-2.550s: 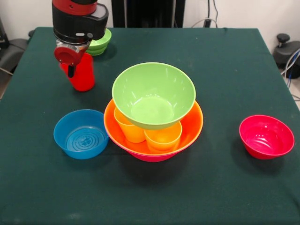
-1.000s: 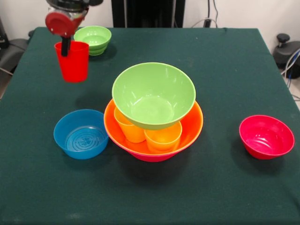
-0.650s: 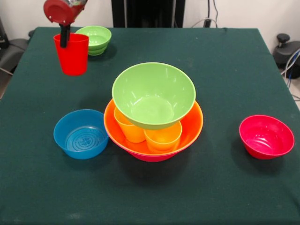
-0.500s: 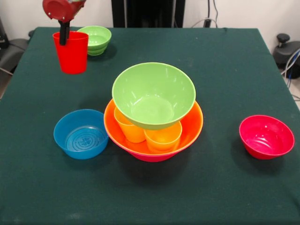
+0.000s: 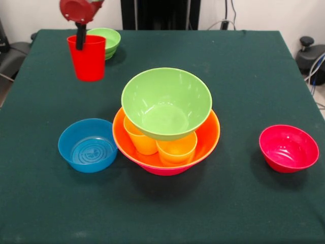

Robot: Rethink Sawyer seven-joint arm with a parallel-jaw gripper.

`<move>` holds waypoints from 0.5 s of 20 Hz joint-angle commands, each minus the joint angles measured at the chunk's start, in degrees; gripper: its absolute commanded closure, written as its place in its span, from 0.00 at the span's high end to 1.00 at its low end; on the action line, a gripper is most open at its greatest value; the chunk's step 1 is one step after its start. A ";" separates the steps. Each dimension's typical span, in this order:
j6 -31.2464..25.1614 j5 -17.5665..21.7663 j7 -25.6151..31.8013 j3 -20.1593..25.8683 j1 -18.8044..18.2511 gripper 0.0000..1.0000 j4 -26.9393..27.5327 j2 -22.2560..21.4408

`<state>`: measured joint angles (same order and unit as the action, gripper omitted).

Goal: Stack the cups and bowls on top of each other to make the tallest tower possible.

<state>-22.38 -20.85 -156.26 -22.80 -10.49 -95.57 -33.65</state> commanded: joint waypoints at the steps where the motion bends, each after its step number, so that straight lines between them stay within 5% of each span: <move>1: -8.24 2.28 -2.34 5.40 4.18 0.00 3.58 2.12; 10: -10.07 2.04 -2.20 4.71 5.87 0.00 4.22 1.58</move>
<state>-24.77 -20.85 -156.26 -22.82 -5.50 -93.64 -33.65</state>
